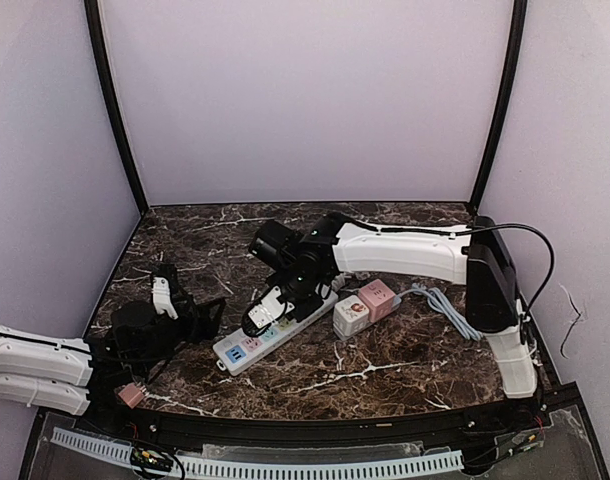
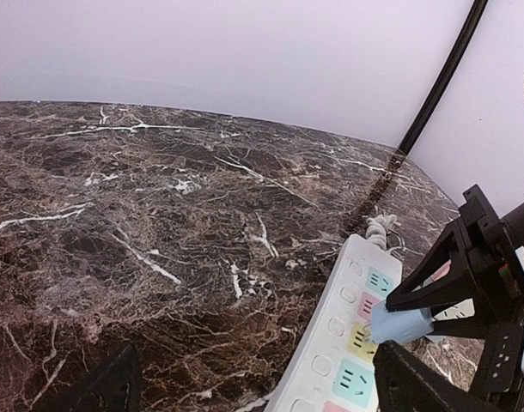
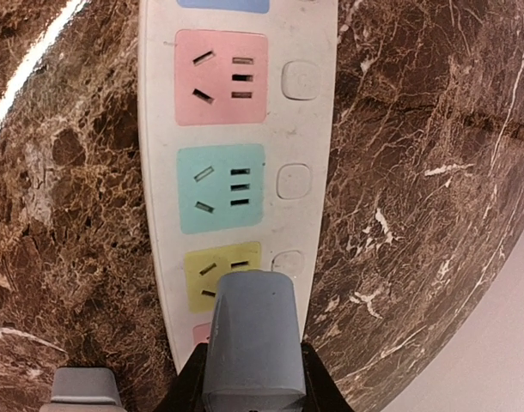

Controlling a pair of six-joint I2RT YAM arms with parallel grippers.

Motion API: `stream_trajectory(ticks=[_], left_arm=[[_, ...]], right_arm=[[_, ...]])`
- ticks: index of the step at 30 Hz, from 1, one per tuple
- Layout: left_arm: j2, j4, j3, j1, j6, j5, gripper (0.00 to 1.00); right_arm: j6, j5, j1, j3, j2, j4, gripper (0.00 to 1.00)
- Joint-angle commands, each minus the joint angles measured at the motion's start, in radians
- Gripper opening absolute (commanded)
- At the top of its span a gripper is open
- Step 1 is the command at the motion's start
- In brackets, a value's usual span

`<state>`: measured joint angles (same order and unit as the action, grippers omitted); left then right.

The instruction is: Insert the plug

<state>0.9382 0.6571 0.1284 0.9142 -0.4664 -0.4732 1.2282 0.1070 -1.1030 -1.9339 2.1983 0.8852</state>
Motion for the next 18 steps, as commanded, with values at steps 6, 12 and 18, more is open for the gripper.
stream_trajectory(ticks=[6, 12, 18], left_arm=[[-0.035, 0.003, -0.031, 0.002, 0.001, -0.026, 0.94], [-0.041, 0.002, -0.033, 0.002, 0.000, -0.022, 0.94], [-0.040, 0.004, -0.035, 0.001, 0.000, -0.021, 0.94]], right_arm=[[-0.015, 0.030, -0.027, -0.042, 0.046, 0.054, 0.00], [-0.019, 0.079, -0.026, -0.032, 0.058, 0.043, 0.00], [-0.016, 0.079, -0.024, -0.022, 0.064, 0.033, 0.00]])
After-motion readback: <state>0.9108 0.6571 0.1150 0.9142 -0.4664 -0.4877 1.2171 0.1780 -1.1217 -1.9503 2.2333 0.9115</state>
